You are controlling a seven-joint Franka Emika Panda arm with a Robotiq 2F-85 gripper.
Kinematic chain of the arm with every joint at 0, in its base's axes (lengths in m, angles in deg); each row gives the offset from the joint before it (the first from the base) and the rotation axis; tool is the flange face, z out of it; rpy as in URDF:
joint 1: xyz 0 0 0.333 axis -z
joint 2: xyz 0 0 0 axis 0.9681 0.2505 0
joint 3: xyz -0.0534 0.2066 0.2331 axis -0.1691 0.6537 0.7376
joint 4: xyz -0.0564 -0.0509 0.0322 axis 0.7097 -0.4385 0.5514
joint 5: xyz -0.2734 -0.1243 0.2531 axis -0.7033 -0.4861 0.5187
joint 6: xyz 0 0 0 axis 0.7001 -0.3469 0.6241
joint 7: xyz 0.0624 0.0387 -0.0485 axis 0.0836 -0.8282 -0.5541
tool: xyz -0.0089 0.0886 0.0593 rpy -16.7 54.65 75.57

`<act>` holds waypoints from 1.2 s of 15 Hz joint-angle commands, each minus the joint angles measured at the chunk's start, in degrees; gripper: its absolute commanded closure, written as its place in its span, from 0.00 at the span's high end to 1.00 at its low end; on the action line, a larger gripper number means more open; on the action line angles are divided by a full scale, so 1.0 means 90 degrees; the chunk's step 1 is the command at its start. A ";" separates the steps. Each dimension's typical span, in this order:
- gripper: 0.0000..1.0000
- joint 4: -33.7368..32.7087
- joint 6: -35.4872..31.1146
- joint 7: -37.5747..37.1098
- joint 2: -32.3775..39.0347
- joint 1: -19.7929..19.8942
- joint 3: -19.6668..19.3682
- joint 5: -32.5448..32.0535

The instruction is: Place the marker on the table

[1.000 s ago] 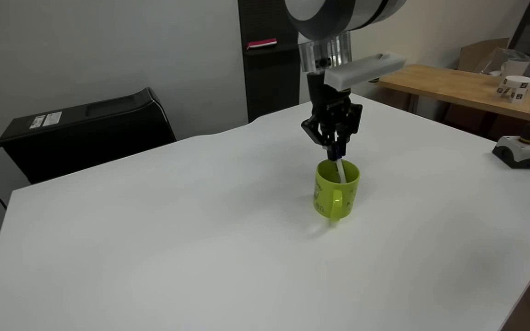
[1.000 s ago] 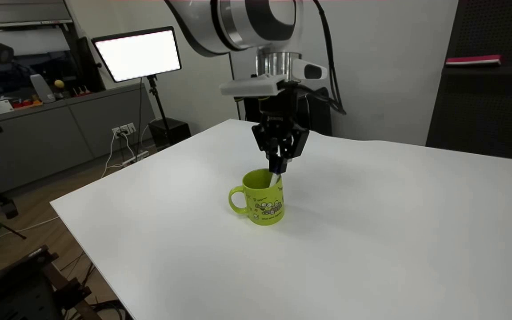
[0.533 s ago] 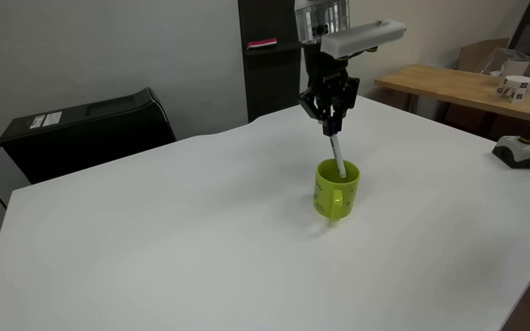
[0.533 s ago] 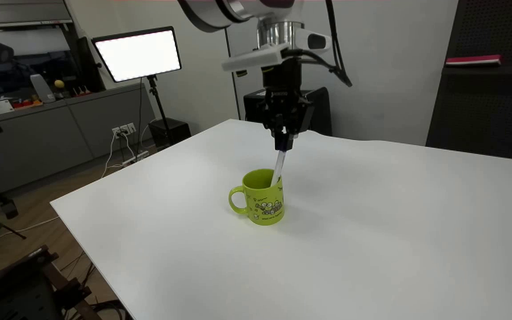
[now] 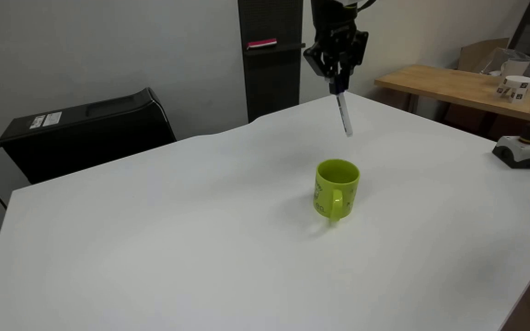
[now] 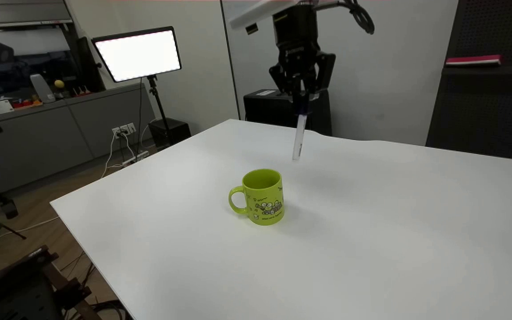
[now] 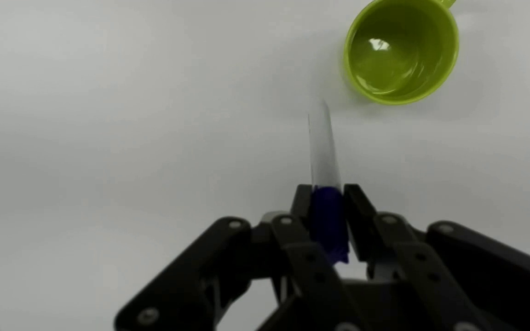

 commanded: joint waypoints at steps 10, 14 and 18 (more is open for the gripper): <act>0.06 0.2026 -0.1943 -0.1514 -0.0123 -0.0158 -0.0507 -0.1560; 0.06 0.2371 -0.2231 -0.1582 0.0017 -0.0188 -0.0589 -0.1494; 0.06 0.2526 -0.2327 -0.1576 0.0118 -0.0218 -0.0666 -0.1447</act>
